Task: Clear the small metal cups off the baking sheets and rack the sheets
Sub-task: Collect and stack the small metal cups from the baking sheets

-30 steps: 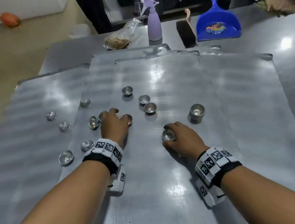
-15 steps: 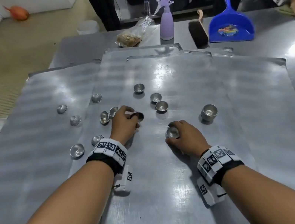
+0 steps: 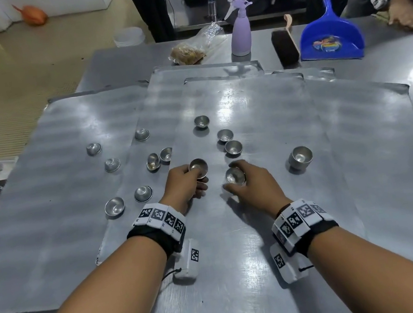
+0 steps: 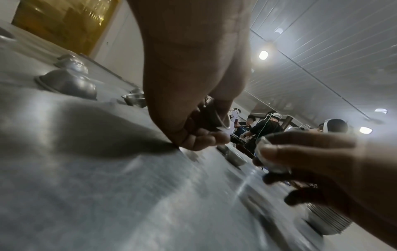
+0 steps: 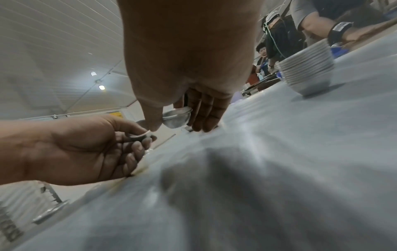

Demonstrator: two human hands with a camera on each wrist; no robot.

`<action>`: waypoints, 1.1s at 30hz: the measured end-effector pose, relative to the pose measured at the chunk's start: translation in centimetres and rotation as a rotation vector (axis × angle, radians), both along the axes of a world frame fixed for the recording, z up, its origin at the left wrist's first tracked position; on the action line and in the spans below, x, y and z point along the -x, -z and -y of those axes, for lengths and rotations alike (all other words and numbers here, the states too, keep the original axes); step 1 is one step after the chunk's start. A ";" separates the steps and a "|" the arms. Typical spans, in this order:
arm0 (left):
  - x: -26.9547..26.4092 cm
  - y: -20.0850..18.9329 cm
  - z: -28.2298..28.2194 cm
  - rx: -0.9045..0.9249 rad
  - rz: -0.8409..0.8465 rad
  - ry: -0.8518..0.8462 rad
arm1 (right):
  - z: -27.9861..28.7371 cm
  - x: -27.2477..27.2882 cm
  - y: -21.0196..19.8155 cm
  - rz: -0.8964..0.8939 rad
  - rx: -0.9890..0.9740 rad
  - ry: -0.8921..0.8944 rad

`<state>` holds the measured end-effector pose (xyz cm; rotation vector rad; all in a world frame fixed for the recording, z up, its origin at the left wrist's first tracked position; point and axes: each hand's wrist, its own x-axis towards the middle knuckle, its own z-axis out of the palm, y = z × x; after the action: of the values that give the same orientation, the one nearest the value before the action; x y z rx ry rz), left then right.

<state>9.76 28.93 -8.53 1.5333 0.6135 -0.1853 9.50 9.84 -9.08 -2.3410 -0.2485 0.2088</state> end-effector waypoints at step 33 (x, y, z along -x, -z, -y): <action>-0.3 0.8 -1.2 -0.302 0.084 0.190 | -0.7 -7.8 0.3 -0.094 0.370 -0.013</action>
<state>10.06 30.16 -9.32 1.8831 0.4423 -0.1774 17.32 10.51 -9.37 -2.6865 -0.1909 0.3989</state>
